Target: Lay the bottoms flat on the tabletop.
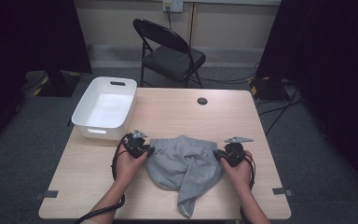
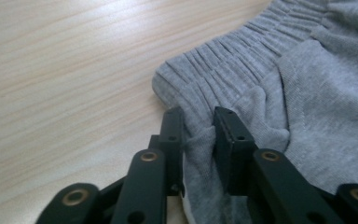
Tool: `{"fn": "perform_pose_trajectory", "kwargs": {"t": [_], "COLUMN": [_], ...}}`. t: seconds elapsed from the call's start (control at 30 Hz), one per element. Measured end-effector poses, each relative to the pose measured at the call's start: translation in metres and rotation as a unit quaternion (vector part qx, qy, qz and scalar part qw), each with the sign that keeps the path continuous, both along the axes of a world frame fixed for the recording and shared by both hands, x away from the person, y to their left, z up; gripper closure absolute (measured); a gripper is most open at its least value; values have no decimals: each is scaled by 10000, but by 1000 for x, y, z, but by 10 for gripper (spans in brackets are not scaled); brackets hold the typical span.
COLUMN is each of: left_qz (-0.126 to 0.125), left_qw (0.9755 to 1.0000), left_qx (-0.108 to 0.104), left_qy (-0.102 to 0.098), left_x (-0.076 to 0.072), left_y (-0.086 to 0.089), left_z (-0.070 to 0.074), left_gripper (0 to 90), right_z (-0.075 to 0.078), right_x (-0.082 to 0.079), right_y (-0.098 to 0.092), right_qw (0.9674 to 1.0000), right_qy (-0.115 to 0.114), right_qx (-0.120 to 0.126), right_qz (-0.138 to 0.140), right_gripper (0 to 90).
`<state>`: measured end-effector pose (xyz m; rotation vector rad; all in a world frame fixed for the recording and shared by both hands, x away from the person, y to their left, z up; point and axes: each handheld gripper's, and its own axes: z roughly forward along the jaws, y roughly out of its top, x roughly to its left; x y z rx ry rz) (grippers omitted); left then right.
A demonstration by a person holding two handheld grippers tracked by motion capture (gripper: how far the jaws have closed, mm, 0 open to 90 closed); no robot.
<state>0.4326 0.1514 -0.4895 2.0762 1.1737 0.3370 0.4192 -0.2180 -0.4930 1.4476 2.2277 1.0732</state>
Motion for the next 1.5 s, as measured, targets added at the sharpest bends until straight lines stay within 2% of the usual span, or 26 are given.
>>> {"fn": "perform_pose_trajectory", "kwargs": {"t": [0.1,0.27,0.43,0.6,0.83,0.93,1.27,1.5], "left_qz": [16,-64,-109,-155,-256,-298,-408,-461], "left_qw": [10000,9998,9993,9988,9977,9974,9957,9942], "left_qx": [-45,-129,-271,-286,-402,-396,-349,-349], "left_qy": [26,-109,-218,-373,-481,-526,-756,-903], "left_x": [-2,-4,-4,-6,-4,-3,1,5], "left_y": [1,3,3,2,-4,-5,-12,-21], "left_z": [3,17,36,51,71,76,106,119], "left_gripper": [787,798,801,803,805,806,807,808], "right_z": [0,5,24,43,62,67,92,102], "right_x": [-1,-2,-4,-5,-4,-4,-5,-3], "right_y": [-3,-6,-9,-15,-22,-24,-31,-35], "right_qw": [10000,9998,9994,9989,9980,9977,9966,9960], "right_qy": [1,-86,-224,-354,-459,-489,-678,-756], "right_qx": [66,186,250,313,436,464,455,433], "right_qz": [-5,-4,13,-32,-88,-101,-134,-207], "right_gripper": [819,821,825,830,831,831,832,832]}}
